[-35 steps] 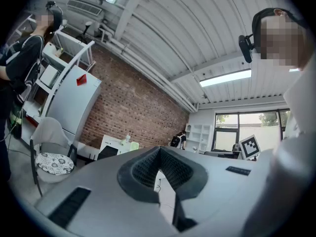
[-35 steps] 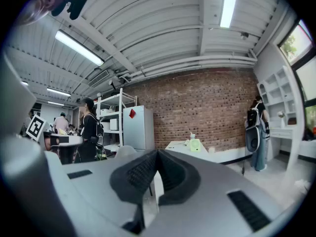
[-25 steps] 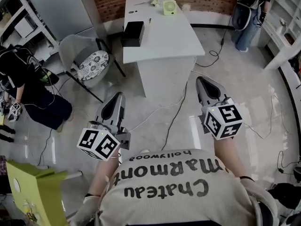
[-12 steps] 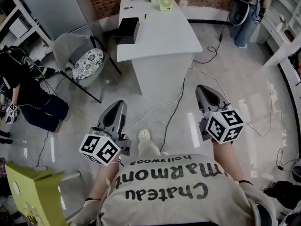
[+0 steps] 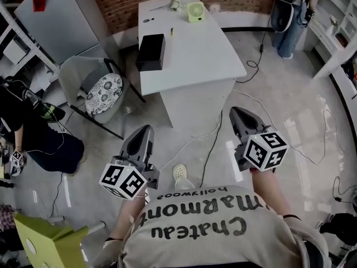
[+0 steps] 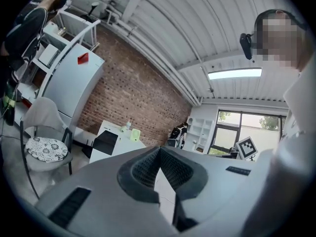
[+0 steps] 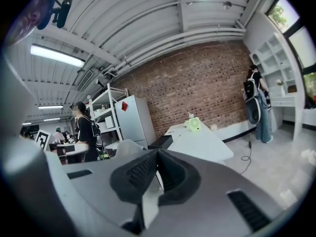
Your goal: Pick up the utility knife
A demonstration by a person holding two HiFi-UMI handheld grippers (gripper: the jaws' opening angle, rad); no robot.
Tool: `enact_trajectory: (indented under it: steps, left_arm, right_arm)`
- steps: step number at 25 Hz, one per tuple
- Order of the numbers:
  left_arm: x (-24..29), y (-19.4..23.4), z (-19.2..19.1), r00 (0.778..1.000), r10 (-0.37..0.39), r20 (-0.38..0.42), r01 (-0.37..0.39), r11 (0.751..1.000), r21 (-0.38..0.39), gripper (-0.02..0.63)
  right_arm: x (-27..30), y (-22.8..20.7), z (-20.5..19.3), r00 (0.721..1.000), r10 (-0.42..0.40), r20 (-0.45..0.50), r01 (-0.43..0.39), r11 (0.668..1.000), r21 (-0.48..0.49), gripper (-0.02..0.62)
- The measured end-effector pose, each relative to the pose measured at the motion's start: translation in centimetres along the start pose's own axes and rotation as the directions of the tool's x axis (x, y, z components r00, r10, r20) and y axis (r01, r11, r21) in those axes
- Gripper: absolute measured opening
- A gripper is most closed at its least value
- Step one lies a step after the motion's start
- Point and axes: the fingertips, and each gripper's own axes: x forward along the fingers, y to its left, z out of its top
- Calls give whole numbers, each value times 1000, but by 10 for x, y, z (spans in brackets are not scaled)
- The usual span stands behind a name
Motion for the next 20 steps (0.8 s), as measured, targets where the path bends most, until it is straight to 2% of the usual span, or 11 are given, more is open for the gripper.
enact_trajectory:
  steps: [7, 11, 20]
  left_arm:
    - [57, 60, 40, 999, -38, -17, 38, 999, -7, 0]
    - [82, 85, 67, 999, -49, 4, 49, 999, 13, 0]
    - [104, 137, 109, 995, -91, 41, 89, 995, 36, 0]
  right_arm:
    - [84, 6, 31, 1000, -1, 11, 1, 999, 42, 3]
    - [118, 5, 54, 999, -7, 43, 5, 999, 47, 3]
    - [176, 24, 87, 992, -4, 127, -2, 999, 48, 3]
